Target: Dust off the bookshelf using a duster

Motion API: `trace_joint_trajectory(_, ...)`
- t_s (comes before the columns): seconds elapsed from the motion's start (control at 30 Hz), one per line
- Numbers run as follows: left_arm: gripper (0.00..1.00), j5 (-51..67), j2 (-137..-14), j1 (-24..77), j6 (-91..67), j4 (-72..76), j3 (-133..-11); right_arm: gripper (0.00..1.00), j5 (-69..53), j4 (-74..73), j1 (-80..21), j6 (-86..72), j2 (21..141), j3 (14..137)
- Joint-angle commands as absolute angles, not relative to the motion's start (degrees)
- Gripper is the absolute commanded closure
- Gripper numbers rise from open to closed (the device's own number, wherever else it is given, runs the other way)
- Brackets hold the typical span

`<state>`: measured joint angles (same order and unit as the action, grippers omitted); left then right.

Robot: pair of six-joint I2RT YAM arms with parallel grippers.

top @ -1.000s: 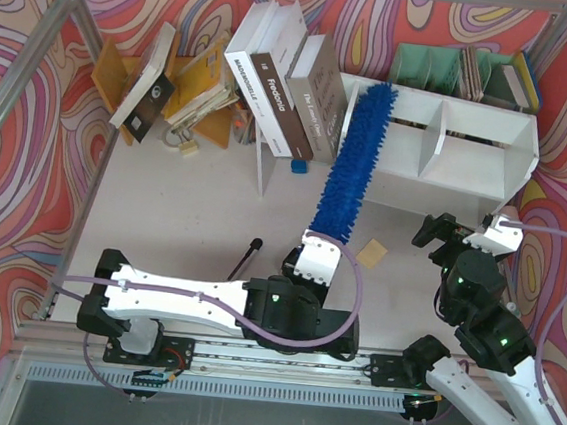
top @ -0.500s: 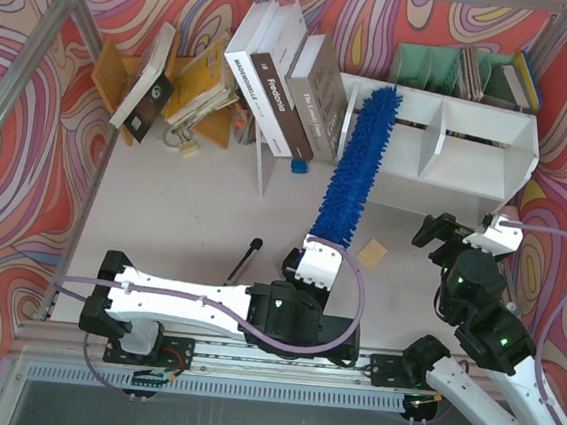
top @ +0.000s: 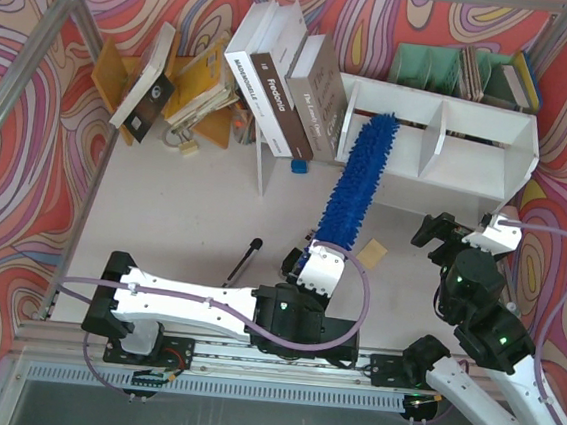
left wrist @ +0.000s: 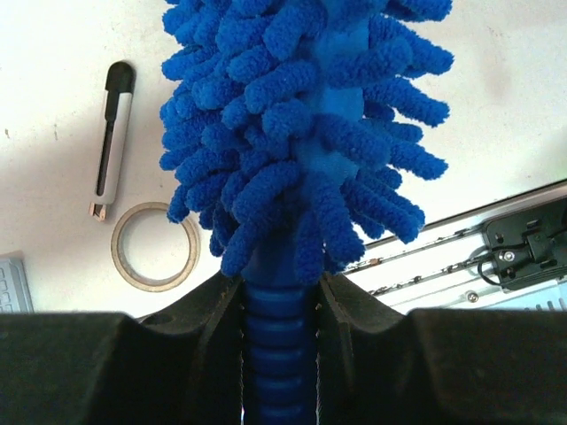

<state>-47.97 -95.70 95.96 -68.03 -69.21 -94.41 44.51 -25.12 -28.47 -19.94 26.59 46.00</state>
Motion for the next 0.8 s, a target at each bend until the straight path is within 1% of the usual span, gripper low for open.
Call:
trace_joint_trajectory(0.0, 1.00, -48.2, -97.2, 95.8, -62.5, -66.3, -95.8, 0.15, 44.9, -23.7, -28.3, -19.9, 26.6, 45.6)
trace_joint_trajectory(0.2, 1.00, -44.7, -101.5, 95.8, -52.9, -62.4, -101.3, 0.15, 44.9, -23.7, -28.3, -19.9, 26.3, 45.7)
trace_joint_trajectory(0.3, 1.00, -44.3, -104.5, 95.9, -51.9, -64.6, -105.1, 0.15, 45.0, -23.8, -28.3, -19.8, 25.9, 45.6)
trace_joint_trajectory(0.43, 1.00, -44.7, -103.7, 95.9, -51.8, -63.9, -104.2, 0.15, 45.4, -23.8, -28.4, -19.9, 25.5, 45.5)
trace_joint_trajectory(0.53, 1.00, -47.3, -102.5, 96.3, -53.2, -64.9, -103.3, 0.15, 45.5, -23.8, -28.3, -19.8, 25.3, 45.6)
trace_joint_trajectory(0.77, 1.00, -55.9, -102.3, 98.0, -55.5, -68.9, -106.7, 0.15, 44.8, -23.6, -28.3, -19.9, 22.0, 46.5)
